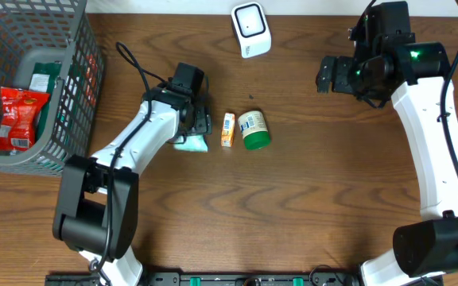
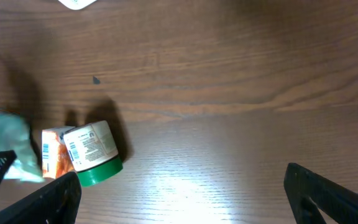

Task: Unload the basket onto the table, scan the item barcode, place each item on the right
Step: 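Carry the light-green packet to the table left of the tissue pack, then lower the light-green packet onto the table and open the left gripper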

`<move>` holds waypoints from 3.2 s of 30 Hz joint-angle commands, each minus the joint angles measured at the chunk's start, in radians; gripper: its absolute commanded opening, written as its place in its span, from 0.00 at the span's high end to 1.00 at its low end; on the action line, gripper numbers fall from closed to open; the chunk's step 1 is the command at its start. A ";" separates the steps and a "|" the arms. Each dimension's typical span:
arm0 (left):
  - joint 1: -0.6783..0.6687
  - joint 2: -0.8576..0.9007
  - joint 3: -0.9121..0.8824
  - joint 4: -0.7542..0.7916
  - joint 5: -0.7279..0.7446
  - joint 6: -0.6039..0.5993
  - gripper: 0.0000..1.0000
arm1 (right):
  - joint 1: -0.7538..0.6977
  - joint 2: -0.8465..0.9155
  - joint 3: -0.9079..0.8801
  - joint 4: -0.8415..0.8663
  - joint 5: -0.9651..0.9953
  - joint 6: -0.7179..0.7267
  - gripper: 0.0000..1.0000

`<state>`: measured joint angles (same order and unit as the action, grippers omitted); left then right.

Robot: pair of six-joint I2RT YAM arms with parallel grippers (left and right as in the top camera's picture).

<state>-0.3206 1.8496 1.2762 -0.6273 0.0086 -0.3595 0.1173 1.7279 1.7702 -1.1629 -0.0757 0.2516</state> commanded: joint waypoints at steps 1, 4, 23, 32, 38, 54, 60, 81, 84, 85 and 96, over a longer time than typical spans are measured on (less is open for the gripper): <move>0.010 -0.082 0.061 -0.006 -0.021 -0.002 0.21 | 0.002 0.004 0.017 -0.001 -0.004 -0.010 0.01; 0.007 -0.114 0.060 -0.015 -0.019 -0.002 0.47 | 0.002 0.004 0.017 -0.001 -0.005 -0.010 0.01; 0.005 0.161 0.037 -0.035 0.010 -0.013 0.91 | 0.002 0.004 0.017 -0.001 -0.004 -0.010 0.01; 0.029 0.128 0.073 -0.079 0.009 0.010 0.52 | 0.002 0.004 0.017 -0.001 -0.004 -0.010 0.01; 0.029 -0.040 0.085 -0.051 0.009 0.010 0.46 | 0.002 0.004 0.017 -0.001 -0.005 -0.010 0.01; 0.026 0.074 0.053 0.046 0.010 -0.034 0.92 | 0.002 0.004 0.017 -0.001 -0.004 -0.010 0.01; 0.020 0.177 0.053 0.072 0.010 -0.038 0.92 | 0.002 0.004 0.017 -0.001 -0.004 -0.010 0.01; 0.019 -0.067 0.043 -0.110 0.063 -0.061 0.93 | 0.002 0.004 0.017 -0.001 -0.004 -0.010 0.01; 0.008 -0.043 0.002 -0.097 0.120 -0.061 0.92 | 0.002 0.004 0.017 -0.001 -0.005 -0.010 0.01; 0.000 -0.035 -0.018 -0.089 0.122 -0.061 0.92 | 0.002 0.004 0.017 -0.001 -0.004 -0.010 0.01; -0.008 0.060 -0.090 -0.005 0.123 -0.065 0.92 | 0.002 0.004 0.017 -0.001 -0.005 -0.010 0.01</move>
<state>-0.3294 1.8816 1.1995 -0.6296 0.1284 -0.4164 0.1173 1.7279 1.7702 -1.1629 -0.0757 0.2516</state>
